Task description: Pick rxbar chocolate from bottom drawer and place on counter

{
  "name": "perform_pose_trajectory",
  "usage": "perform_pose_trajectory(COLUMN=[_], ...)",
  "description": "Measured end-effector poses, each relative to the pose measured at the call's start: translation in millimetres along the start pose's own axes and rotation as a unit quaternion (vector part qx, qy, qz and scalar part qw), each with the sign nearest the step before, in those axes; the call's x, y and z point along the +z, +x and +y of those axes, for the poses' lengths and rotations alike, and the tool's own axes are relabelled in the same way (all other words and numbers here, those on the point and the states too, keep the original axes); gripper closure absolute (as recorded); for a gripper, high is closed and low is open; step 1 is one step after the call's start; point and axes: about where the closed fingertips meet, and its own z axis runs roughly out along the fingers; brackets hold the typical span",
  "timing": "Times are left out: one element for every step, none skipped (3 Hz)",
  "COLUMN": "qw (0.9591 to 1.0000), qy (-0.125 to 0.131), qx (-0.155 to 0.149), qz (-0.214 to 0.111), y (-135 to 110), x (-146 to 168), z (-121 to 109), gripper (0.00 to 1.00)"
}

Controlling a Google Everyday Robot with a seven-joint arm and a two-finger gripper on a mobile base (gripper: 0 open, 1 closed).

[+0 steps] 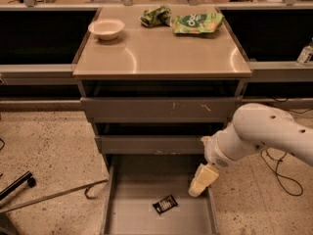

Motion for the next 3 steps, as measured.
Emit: perform_pose_trajectory(qw=[1.0,0.9998,0.9973], qy=[0.0,-0.01,-0.026], qx=[0.0,0.004,-0.003], qz=[0.0,-0.017,-0.068], y=[-0.3,1.7,9.9], x=[-0.4,13.8,70.7], z=[0.0,0.1,6.4], gripper=[0.0,0.0,0.0])
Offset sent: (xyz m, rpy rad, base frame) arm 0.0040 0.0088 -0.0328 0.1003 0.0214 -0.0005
